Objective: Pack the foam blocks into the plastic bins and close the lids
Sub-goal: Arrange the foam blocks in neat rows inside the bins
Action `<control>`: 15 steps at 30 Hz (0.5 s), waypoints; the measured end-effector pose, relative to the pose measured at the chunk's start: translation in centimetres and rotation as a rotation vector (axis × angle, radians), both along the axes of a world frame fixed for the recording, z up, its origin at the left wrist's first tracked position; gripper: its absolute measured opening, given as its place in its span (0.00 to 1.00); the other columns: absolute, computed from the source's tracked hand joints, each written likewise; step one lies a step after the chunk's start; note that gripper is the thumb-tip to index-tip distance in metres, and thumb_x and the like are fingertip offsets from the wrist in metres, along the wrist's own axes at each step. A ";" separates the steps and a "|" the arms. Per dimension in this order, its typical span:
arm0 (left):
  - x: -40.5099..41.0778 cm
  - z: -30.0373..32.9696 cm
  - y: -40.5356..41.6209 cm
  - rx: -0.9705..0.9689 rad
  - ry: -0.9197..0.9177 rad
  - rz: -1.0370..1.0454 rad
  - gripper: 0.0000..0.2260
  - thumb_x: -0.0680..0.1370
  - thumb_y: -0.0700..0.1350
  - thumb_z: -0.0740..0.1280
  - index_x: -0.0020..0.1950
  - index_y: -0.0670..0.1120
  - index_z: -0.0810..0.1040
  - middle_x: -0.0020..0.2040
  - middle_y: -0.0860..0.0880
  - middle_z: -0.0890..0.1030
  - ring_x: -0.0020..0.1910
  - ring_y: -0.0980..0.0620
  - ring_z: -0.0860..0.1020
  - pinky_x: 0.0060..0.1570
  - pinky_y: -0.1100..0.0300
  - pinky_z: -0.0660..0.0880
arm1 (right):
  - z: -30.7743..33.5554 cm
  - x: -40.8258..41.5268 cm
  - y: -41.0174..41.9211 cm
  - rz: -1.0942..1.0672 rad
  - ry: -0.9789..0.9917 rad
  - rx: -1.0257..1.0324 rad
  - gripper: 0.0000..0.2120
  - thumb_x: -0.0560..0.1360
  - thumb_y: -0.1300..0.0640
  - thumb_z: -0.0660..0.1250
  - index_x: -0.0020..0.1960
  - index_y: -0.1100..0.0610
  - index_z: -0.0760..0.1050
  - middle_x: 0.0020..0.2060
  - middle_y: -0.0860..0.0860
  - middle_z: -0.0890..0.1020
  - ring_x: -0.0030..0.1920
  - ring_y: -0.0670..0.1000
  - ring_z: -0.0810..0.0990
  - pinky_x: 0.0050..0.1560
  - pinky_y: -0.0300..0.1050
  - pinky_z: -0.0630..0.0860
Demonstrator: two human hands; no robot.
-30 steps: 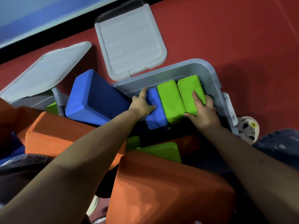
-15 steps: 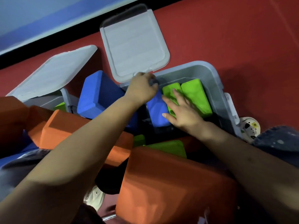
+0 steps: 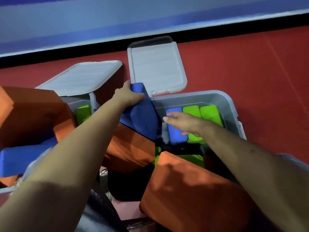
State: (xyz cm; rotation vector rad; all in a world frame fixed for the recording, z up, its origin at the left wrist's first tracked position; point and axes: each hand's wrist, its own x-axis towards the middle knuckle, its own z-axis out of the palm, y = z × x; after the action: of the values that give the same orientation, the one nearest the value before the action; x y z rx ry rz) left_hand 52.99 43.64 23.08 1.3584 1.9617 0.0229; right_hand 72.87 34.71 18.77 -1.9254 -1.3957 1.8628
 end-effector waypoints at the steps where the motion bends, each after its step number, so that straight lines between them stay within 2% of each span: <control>1: 0.2 0.2 -0.3 0.022 -0.018 0.028 0.38 0.72 0.55 0.68 0.77 0.56 0.52 0.72 0.41 0.62 0.68 0.38 0.67 0.62 0.49 0.68 | 0.3 -0.6 0.0 -0.018 0.047 -0.051 0.28 0.77 0.40 0.60 0.74 0.46 0.60 0.71 0.45 0.67 0.67 0.52 0.71 0.58 0.51 0.72; 4: 1.2 0.2 -1.3 0.059 -0.015 0.061 0.37 0.73 0.56 0.67 0.77 0.56 0.52 0.70 0.41 0.61 0.66 0.36 0.68 0.60 0.48 0.68 | 0.4 -1.9 -0.2 -0.076 0.127 -0.122 0.29 0.77 0.39 0.58 0.75 0.44 0.56 0.73 0.46 0.64 0.65 0.54 0.72 0.56 0.52 0.72; 7: 2.7 -0.8 -2.6 0.064 -0.002 0.039 0.40 0.72 0.59 0.69 0.77 0.55 0.51 0.71 0.40 0.59 0.66 0.35 0.67 0.63 0.45 0.67 | 0.1 -2.6 -0.3 -0.178 0.183 -0.157 0.28 0.79 0.39 0.54 0.76 0.43 0.54 0.74 0.48 0.63 0.63 0.54 0.73 0.54 0.52 0.71; 12: 4.5 -4.6 -4.4 0.019 0.038 0.042 0.44 0.71 0.60 0.71 0.77 0.52 0.49 0.72 0.37 0.57 0.68 0.34 0.63 0.67 0.44 0.61 | -1.6 -2.8 -1.2 -0.131 0.078 -0.148 0.24 0.82 0.47 0.54 0.76 0.45 0.55 0.73 0.47 0.64 0.68 0.54 0.70 0.62 0.54 0.67; 15: 4.4 -7.3 -5.4 -0.047 -0.031 0.098 0.42 0.73 0.57 0.71 0.77 0.51 0.50 0.73 0.37 0.55 0.69 0.35 0.65 0.68 0.47 0.62 | -2.9 -1.8 -1.7 -0.234 0.055 -0.147 0.23 0.81 0.49 0.55 0.76 0.47 0.56 0.73 0.48 0.65 0.68 0.54 0.70 0.63 0.54 0.68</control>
State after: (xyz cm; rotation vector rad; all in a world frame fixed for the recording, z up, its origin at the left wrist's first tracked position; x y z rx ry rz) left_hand 57.42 38.23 15.78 1.2244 1.9890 0.0437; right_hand 71.06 32.98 15.90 -1.9874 -0.9932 1.9352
